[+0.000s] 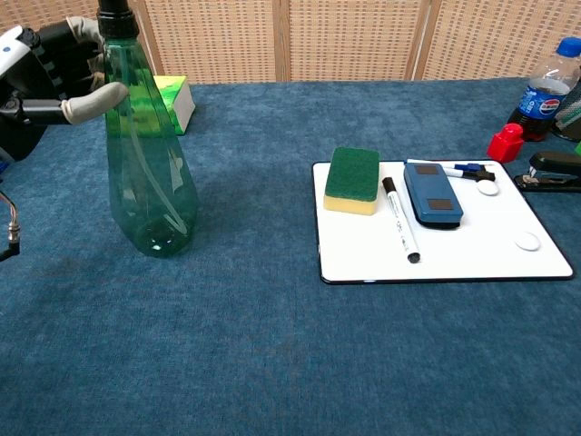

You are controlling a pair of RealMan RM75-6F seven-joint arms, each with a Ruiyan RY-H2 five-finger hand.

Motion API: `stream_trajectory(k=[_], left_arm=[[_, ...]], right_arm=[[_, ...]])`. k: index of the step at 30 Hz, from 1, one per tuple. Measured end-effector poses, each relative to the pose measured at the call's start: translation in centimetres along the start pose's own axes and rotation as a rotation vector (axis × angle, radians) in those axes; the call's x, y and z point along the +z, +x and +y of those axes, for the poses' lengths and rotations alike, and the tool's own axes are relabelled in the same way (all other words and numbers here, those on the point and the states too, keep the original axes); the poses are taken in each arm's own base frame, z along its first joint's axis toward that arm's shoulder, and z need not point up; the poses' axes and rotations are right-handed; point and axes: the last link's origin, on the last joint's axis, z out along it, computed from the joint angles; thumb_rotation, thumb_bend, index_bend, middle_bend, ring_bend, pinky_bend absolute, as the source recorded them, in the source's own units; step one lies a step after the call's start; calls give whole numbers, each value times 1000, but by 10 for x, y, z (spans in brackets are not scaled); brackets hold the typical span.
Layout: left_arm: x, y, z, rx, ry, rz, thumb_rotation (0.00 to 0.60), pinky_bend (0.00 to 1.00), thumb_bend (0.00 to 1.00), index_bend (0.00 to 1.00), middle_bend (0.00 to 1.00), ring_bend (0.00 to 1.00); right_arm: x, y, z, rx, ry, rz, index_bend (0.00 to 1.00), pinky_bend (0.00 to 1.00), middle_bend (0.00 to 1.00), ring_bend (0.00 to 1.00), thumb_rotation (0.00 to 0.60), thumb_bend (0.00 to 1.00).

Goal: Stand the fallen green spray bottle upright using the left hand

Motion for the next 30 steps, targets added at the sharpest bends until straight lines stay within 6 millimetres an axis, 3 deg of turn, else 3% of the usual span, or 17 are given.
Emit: stream_trajectory(k=[30], left_arm=[[-16, 13, -2, 71, 22, 26, 182, 431, 334, 378, 342, 287]], right_arm=[[1, 2, -1, 10, 11, 8, 222, 168, 314, 74, 600, 286]])
